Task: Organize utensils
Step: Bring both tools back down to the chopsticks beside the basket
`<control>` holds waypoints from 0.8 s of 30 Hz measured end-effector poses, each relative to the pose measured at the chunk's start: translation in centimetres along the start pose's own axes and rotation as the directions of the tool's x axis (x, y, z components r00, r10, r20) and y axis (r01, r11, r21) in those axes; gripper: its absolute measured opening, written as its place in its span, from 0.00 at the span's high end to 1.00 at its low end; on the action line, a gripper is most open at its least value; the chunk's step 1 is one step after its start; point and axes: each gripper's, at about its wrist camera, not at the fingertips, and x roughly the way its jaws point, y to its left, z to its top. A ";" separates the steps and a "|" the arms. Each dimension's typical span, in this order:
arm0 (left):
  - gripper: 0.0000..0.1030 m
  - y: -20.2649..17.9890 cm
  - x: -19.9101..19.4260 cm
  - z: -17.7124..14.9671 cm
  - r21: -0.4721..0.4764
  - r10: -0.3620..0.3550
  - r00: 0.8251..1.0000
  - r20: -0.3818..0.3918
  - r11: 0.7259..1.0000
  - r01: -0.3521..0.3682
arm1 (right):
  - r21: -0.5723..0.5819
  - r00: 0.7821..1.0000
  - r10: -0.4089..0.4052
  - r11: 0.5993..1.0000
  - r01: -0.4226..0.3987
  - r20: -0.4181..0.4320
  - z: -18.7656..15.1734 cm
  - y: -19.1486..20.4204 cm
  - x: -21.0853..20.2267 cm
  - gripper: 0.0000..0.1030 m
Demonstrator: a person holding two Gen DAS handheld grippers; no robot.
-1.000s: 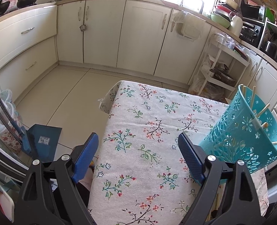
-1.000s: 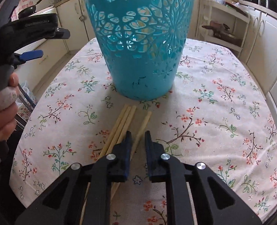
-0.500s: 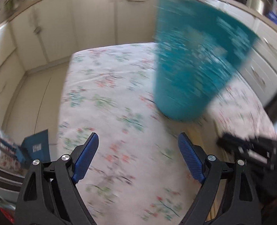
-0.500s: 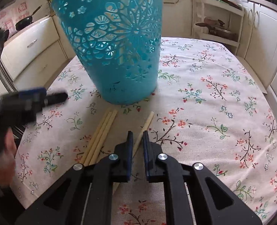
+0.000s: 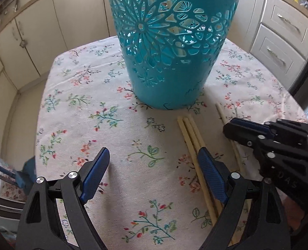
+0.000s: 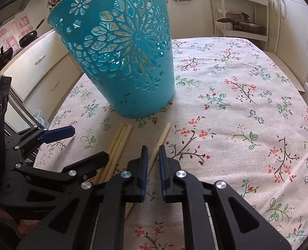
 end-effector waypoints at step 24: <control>0.89 -1.4 -0.2 0.5 0.047 -0.043 0.999 0.016 0.998 0.042 | -0.011 1.000 0.021 1.000 -0.021 0.000 0.1 0.3 0.0 0.80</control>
